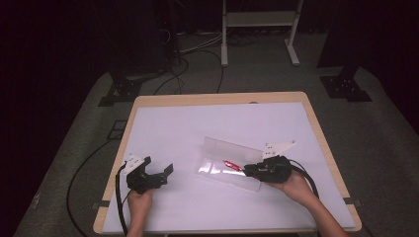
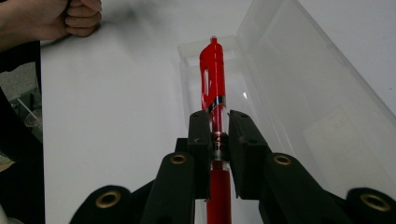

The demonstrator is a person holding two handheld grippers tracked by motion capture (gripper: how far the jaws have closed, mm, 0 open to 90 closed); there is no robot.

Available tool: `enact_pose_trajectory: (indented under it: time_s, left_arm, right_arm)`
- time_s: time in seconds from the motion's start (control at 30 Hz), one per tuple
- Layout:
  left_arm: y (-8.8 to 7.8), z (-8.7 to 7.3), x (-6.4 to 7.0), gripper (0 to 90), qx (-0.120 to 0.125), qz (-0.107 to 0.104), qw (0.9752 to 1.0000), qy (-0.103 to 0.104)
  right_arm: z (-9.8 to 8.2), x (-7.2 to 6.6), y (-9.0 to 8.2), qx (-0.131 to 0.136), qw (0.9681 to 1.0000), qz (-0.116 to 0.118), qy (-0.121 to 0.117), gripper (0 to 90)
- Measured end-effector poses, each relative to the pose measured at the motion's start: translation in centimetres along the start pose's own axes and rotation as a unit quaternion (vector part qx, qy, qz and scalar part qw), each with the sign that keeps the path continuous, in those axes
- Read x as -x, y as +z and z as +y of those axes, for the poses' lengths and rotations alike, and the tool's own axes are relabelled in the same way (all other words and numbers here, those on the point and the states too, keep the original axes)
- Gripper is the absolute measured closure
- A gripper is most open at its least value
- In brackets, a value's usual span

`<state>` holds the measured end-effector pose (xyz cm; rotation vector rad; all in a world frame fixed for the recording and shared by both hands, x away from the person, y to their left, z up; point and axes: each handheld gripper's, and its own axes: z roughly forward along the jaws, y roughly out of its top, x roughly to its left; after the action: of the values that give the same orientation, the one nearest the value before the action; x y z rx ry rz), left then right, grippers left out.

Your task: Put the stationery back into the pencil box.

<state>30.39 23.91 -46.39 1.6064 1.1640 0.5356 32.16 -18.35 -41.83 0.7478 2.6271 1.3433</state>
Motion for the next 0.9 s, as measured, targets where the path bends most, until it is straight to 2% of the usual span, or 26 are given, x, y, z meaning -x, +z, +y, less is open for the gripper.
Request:
enact_pose_trajectory:
  time_s: [0.53, 0.9]
  left_arm:
    - [0.0, 0.0, 0.1, 0.0, 0.000, 0.002, 1.0000, 0.004]
    - [0.0, 0.0, 0.0, 0.0, -0.001, 0.002, 1.0000, 0.001]
  right_arm:
    - [0.7, 0.7, 1.8, -0.013, 0.9999, 0.002, 0.002, 79.0]
    - [1.2, 1.0, 2.9, -0.025, 0.9997, 0.000, -0.008, 79.0]
